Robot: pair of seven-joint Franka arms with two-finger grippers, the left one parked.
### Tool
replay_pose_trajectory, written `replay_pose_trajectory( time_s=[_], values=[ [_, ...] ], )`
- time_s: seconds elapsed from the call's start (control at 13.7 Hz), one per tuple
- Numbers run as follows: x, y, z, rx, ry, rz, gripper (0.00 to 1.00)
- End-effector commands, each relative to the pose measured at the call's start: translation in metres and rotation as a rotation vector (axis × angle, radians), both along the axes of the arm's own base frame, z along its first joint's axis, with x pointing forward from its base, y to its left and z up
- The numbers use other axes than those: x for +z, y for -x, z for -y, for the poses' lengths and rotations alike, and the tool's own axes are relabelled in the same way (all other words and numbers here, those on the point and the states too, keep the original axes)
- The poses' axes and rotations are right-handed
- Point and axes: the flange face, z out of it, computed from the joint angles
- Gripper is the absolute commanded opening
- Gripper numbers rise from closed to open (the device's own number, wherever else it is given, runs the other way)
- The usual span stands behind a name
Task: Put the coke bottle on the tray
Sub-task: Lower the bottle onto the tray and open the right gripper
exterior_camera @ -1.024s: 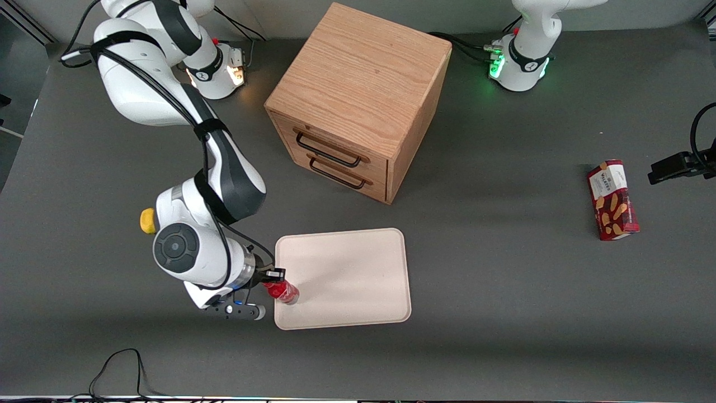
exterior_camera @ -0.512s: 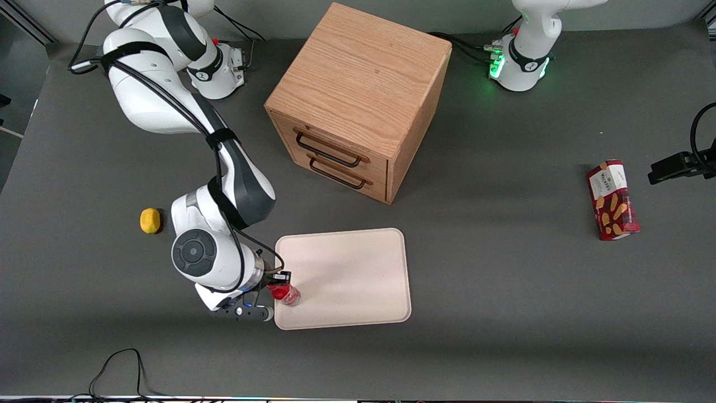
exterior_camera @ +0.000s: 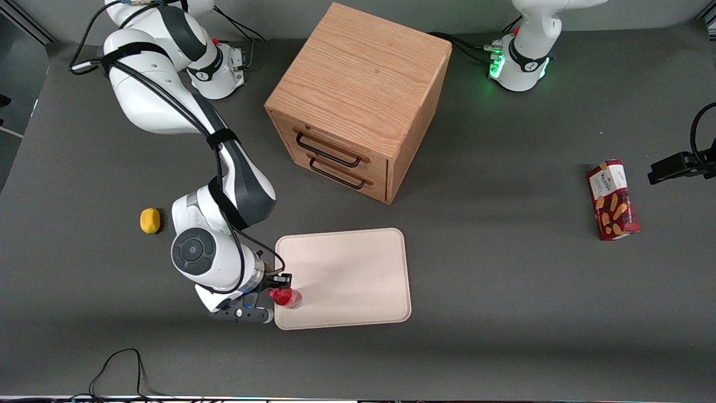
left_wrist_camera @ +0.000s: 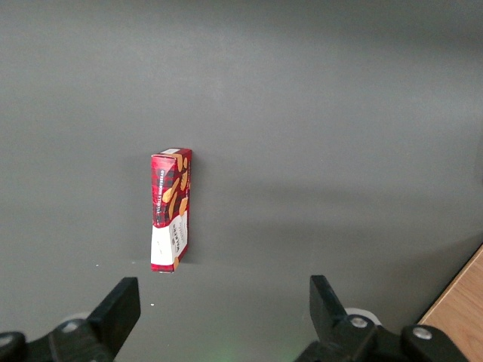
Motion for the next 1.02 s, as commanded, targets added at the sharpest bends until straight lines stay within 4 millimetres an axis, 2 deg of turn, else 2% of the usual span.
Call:
replay_pose_trajectory(
  time_s=[0.0, 0.66, 0.95],
  values=[
    [0.006, -0.002, -0.005, -0.036, 0.010, 0.031, 1.00],
    [0.015, -0.002, 0.002, -0.049, 0.008, 0.027, 1.00],
    [0.050, 0.010, 0.012, -0.045, 0.034, -0.032, 1.00]
  ],
)
